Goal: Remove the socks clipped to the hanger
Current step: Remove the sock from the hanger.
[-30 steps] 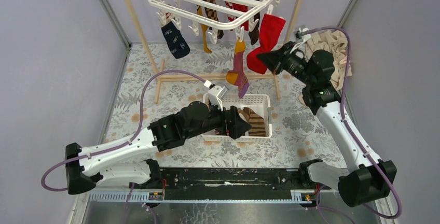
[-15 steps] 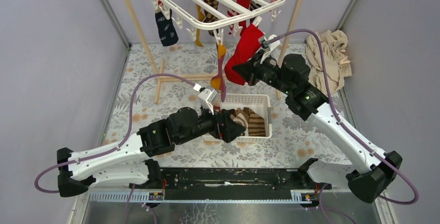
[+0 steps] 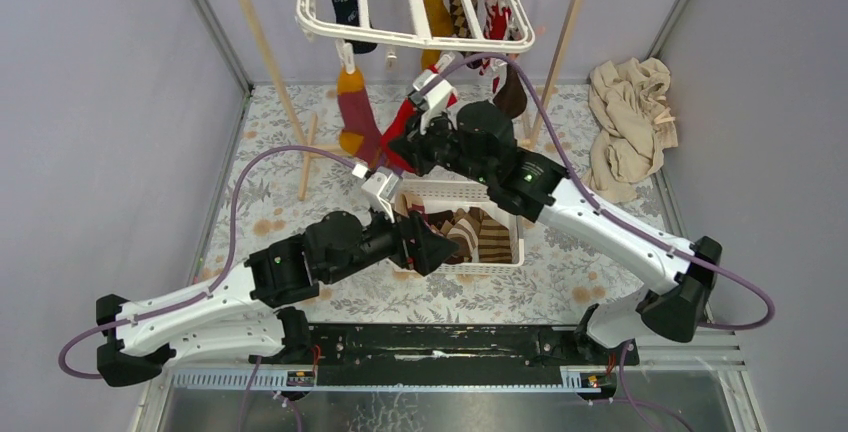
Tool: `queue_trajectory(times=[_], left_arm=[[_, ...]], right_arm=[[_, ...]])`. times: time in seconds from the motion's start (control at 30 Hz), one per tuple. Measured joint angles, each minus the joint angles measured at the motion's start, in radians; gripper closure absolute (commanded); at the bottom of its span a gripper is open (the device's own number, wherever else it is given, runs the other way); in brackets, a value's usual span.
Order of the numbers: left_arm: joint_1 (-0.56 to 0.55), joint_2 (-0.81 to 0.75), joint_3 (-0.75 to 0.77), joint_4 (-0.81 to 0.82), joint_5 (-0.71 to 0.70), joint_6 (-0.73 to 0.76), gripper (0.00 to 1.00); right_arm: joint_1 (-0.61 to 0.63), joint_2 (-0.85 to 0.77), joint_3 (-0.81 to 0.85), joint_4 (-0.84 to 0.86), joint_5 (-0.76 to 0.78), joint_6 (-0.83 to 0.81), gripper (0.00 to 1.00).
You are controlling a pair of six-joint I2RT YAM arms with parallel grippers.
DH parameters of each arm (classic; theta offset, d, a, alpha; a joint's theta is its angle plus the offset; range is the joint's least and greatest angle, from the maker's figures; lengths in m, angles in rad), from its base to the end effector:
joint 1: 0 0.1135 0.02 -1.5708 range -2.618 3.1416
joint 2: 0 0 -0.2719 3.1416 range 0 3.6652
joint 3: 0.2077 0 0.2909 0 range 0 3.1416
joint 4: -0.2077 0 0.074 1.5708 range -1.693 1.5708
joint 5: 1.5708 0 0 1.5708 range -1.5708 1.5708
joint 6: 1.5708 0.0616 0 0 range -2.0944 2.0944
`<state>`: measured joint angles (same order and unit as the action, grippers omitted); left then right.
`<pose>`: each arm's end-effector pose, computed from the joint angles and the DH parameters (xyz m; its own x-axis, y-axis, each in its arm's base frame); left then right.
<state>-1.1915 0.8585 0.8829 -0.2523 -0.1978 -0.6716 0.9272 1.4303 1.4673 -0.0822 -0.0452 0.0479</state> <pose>0.1061 -0.2336 0.3558 -0.5881 -0.1723 -0.7902 0.6055 0.5540 -0.5714 0.2375 0.3213 0.4471 -0.0666 -0.0091 -0.9977 -0.8240 0.5644 0.0499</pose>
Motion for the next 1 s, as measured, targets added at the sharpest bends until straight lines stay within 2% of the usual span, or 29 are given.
queue_trajectory(times=[0.27,0.53,0.87,1.0], left_arm=[[0.000,-0.014,0.000,-0.027,-0.014,-0.002,0.02],[0.000,-0.003,0.000,-0.039,-0.020,-0.002,0.02],[0.000,0.042,0.006,-0.035,-0.024,0.007,0.01],[0.000,0.064,0.015,-0.034,-0.042,0.016,0.02]], right_arm=[[0.033,0.043,0.044,-0.032,0.040,-0.023,1.00],[0.031,-0.031,-0.005,-0.050,0.052,-0.020,1.00],[-0.115,-0.180,-0.166,-0.037,-0.082,0.086,1.00],[-0.132,-0.199,-0.199,-0.036,-0.121,0.109,1.00]])
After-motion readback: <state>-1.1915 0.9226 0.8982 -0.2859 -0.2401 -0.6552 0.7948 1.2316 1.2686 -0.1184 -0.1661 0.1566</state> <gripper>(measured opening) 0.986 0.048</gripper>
